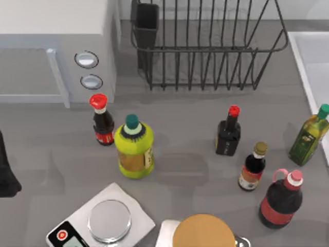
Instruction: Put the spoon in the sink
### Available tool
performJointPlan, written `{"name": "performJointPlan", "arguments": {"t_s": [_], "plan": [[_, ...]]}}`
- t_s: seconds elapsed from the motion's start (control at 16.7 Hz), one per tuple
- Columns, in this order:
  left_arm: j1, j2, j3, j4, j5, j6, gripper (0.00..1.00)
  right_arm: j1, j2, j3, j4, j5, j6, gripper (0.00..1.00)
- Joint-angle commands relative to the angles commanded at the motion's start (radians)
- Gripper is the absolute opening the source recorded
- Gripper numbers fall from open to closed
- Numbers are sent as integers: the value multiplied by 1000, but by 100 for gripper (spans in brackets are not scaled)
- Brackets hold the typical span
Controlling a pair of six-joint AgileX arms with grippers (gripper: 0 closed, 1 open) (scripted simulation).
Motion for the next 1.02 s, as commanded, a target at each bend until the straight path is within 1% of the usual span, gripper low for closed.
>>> {"name": "performJointPlan", "arguments": {"t_s": [0.24, 0.36, 0.48, 0.72, 1.02], "plan": [[0, 0, 0, 0, 0, 0, 100, 2, 12, 7, -1, 0, 5, 0], [0, 0, 0, 0, 0, 0, 100, 10, 58, 59, -21, 3, 19, 0], [0, 0, 0, 0, 0, 0, 100, 27, 143, 154, -55, 8, 42, 0], [0, 0, 0, 0, 0, 0, 100, 84, 394, 468, -163, 25, 104, 0], [0, 0, 0, 0, 0, 0, 100, 176, 798, 1018, -342, 49, 201, 0]]}}
